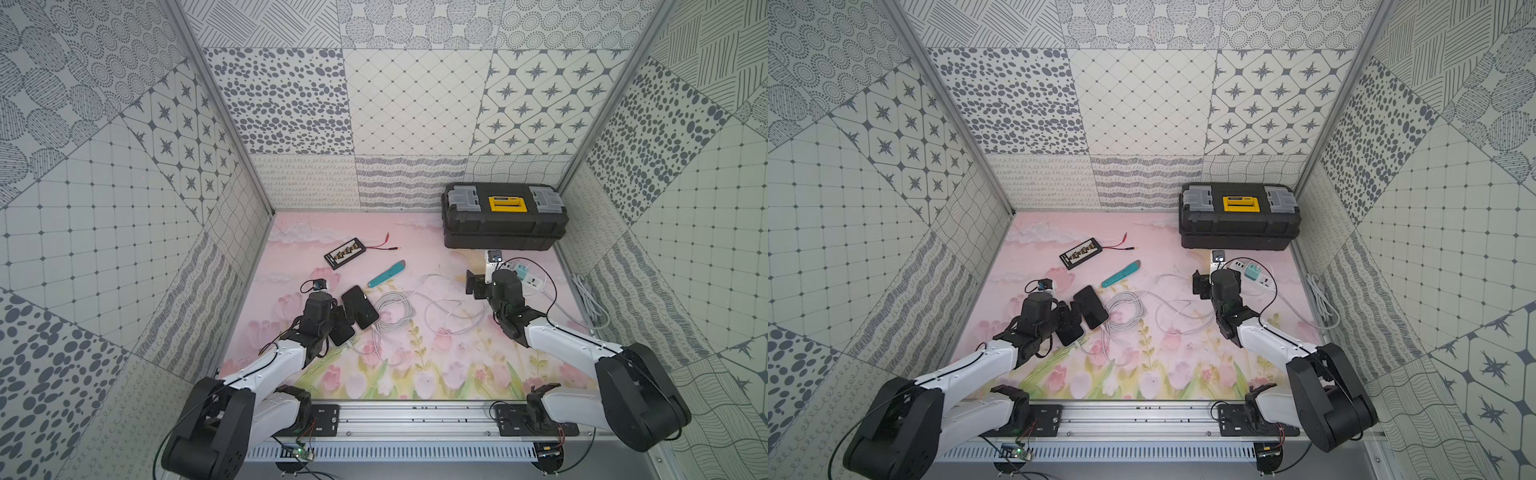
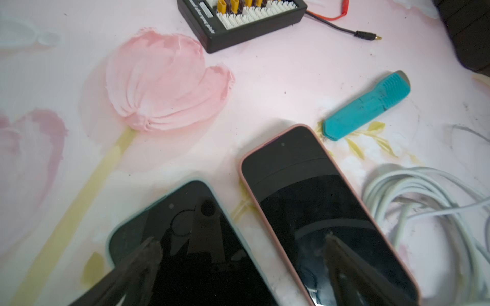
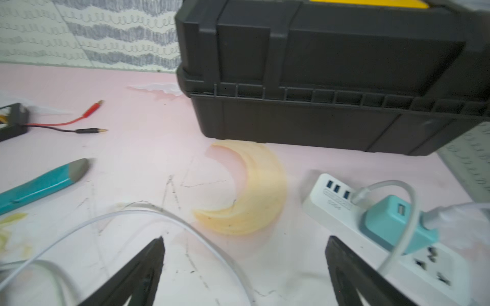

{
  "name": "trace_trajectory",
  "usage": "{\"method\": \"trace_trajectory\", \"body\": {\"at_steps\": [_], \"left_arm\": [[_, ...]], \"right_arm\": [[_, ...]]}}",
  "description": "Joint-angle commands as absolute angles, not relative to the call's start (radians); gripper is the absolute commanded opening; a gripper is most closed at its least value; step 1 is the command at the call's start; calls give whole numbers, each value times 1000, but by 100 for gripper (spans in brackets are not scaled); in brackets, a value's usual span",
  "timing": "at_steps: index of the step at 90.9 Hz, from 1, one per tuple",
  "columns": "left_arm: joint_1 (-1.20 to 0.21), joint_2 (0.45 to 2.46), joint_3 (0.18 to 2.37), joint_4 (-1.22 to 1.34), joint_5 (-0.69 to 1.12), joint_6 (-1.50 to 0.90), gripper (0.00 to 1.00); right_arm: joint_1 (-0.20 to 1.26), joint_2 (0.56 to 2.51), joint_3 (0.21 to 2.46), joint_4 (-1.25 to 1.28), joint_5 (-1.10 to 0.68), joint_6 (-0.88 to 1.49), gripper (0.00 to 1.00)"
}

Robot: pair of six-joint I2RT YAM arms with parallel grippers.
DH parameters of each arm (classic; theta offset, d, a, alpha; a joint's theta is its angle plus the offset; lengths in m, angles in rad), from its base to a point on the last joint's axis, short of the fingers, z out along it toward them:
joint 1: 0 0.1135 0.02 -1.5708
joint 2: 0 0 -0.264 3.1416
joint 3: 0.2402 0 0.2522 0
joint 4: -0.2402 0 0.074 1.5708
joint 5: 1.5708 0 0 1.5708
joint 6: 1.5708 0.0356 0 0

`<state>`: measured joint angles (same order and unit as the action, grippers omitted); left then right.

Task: Plug the charging cable into the phone
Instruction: Reset both arms

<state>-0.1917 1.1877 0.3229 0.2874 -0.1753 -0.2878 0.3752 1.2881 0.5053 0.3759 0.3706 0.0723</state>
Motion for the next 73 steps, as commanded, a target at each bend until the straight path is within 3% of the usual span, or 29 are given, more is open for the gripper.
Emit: {"method": "trace_trajectory", "body": {"at_steps": [1, 9, 16, 24, 32, 50, 66, 73], "left_arm": [[-186, 1324, 280, 827, -268, -134, 99], [-153, 1344, 349, 713, -219, -155, 99], [-147, 1343, 353, 698, -174, -146, 99], [-155, 1312, 283, 812, -150, -126, 99], [-159, 1296, 204, 958, -163, -121, 99], [-159, 1290, 192, 967, -196, -135, 99], [-198, 1183, 153, 919, -324, -28, 99], [-193, 1251, 123, 1043, -280, -21, 99]], "right_arm": [[321, 1319, 480, 590, 466, -32, 97], [256, 1350, 434, 626, 451, -7, 97], [219, 1422, 330, 903, 434, -39, 97], [156, 1547, 240, 1201, 348, -5, 97], [141, 1637, 215, 1346, 305, -10, 97], [136, 1584, 339, 1037, 323, 14, 97], [132, 1585, 338, 1043, 318, 15, 97], [132, 1585, 337, 1041, 318, 15, 97]]}}
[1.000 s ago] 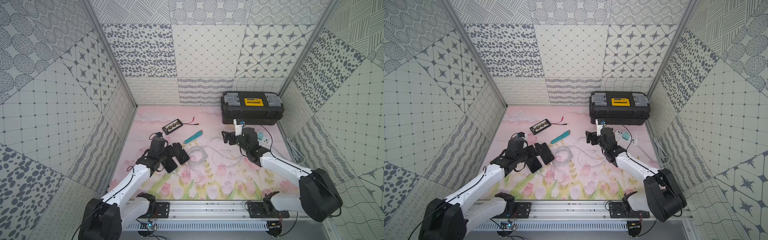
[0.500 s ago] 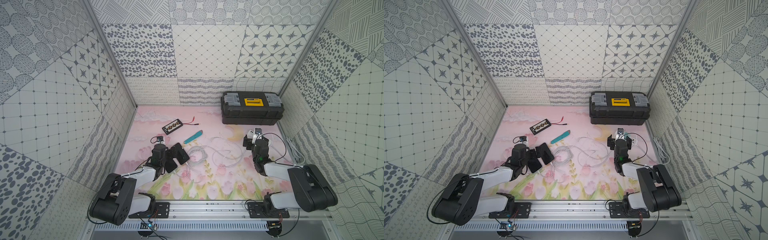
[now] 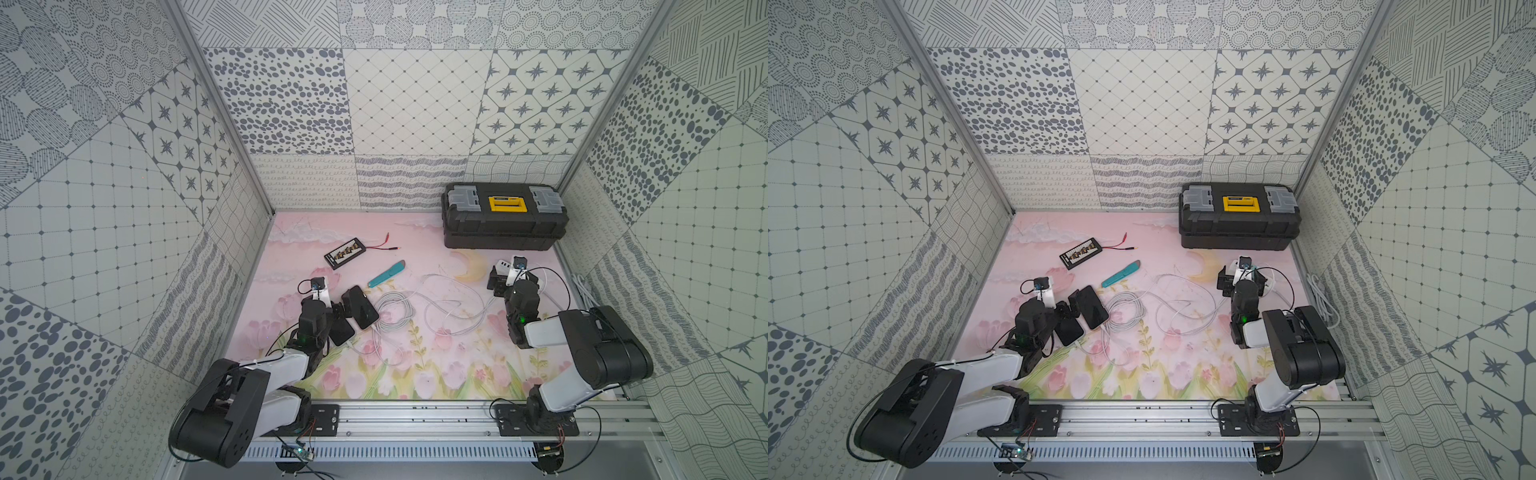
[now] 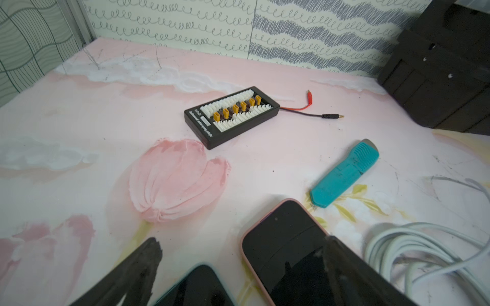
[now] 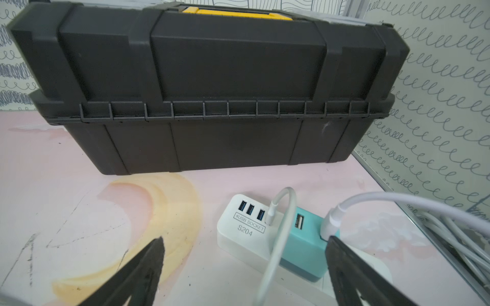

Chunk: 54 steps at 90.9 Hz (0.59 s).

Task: Plug the charging cable into the phone
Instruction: Reset both arms

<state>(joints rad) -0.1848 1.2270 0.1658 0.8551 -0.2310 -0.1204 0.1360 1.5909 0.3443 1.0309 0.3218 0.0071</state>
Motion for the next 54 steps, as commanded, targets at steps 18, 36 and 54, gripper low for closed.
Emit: {"method": "trace_trajectory", "body": {"at_steps": [18, 36, 54], "left_arm": [[-210, 1480, 121, 1321, -279, 67, 99], [-175, 1634, 206, 1330, -210, 81, 99], [-128, 1605, 256, 1203, -137, 51, 99]], "right_arm": [[132, 1587, 316, 1085, 313, 14, 97], [129, 1585, 319, 1076, 315, 18, 97], [76, 1573, 371, 955, 241, 66, 97]]}}
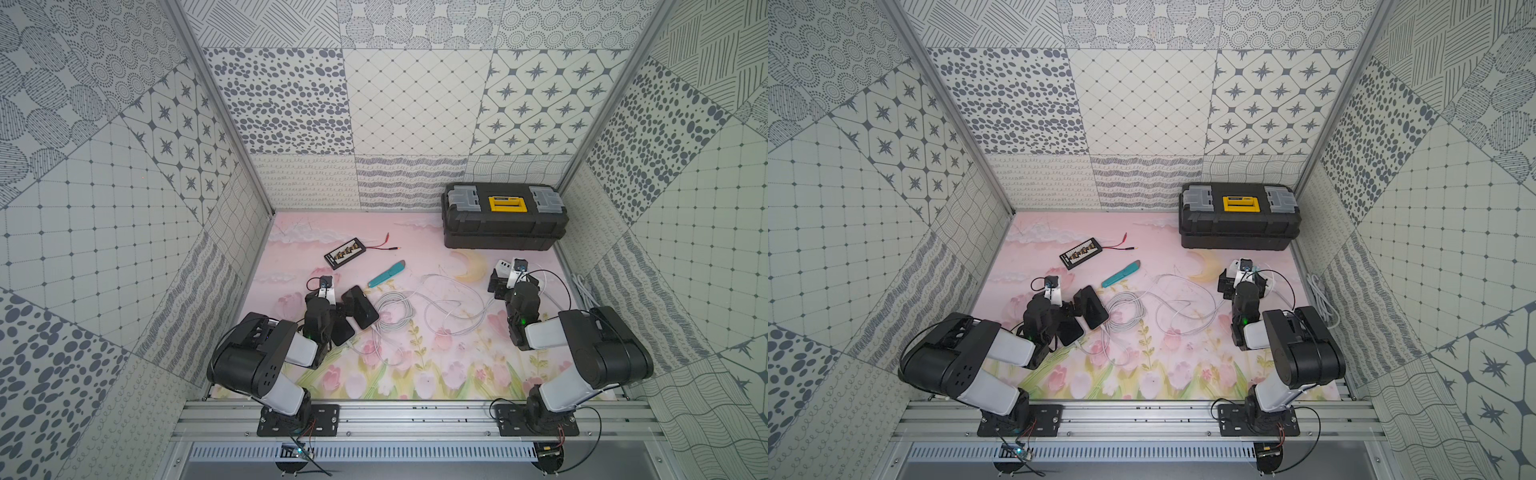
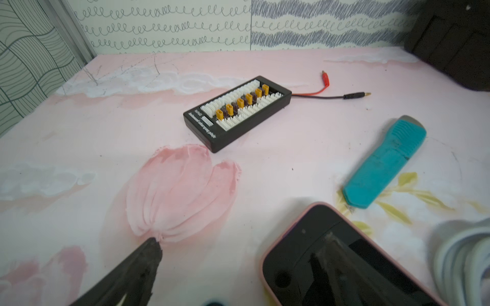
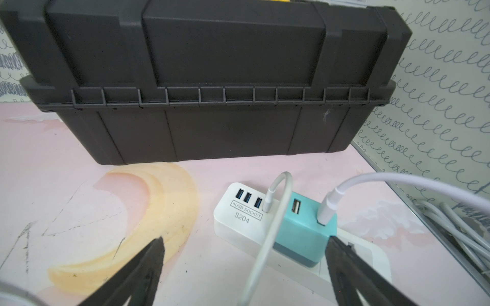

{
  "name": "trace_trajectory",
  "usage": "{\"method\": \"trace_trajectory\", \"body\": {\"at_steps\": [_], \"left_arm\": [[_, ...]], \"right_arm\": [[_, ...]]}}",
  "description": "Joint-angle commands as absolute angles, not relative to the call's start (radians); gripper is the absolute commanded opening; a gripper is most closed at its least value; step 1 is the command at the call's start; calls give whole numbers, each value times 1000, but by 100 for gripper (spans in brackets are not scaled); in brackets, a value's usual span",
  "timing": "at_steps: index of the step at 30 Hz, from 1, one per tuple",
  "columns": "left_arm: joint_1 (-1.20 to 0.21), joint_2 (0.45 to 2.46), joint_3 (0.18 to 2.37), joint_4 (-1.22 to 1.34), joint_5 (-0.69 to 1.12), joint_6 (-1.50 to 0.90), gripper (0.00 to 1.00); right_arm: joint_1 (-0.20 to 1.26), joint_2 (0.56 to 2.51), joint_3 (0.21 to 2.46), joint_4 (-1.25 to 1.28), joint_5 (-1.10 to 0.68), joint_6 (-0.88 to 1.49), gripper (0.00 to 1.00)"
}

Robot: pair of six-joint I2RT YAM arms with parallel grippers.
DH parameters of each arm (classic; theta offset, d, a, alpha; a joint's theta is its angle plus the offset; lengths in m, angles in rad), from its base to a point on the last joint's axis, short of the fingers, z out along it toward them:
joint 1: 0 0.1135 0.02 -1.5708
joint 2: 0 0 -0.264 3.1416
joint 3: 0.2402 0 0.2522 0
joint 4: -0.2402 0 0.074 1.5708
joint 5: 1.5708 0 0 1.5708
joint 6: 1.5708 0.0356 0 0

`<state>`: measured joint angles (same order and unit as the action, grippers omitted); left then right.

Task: Plug the charging cable into the phone
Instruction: Reset both arms

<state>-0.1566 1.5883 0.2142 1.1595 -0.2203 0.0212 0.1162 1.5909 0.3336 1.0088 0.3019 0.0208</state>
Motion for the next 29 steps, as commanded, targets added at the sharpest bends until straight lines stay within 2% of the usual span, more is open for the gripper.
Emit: {"method": "trace_trajectory", "body": {"at_steps": [1, 3, 5, 7, 12, 15, 18, 21, 29], "left_arm": [[-121, 1605, 268, 1174, -141, 41, 99], [-31, 1566, 381, 878, -109, -90, 99], [-5, 1587, 358, 979, -54, -87, 99], [-5, 1564, 350, 944, -33, -90, 99], [-6, 1581, 312, 1051, 48, -49, 99], [-6, 1575, 409, 858, 55, -45, 99], [-8, 1575, 373, 929, 52, -43, 99], [-7, 1578, 407, 861, 54, -46, 99], [-9, 1579, 404, 874, 41, -45, 99]], "right_arm": [[67, 1572, 369, 954, 230, 73, 97], [50, 1569, 365, 959, 200, 82, 97], [50, 1569, 363, 962, 197, 81, 97], [50, 1569, 363, 964, 197, 81, 97], [51, 1569, 362, 962, 197, 81, 97], [51, 1570, 364, 960, 193, 78, 97], [51, 1570, 373, 944, 162, 64, 97], [52, 1571, 383, 928, 122, 50, 97], [51, 1571, 386, 921, 109, 47, 97]]}}
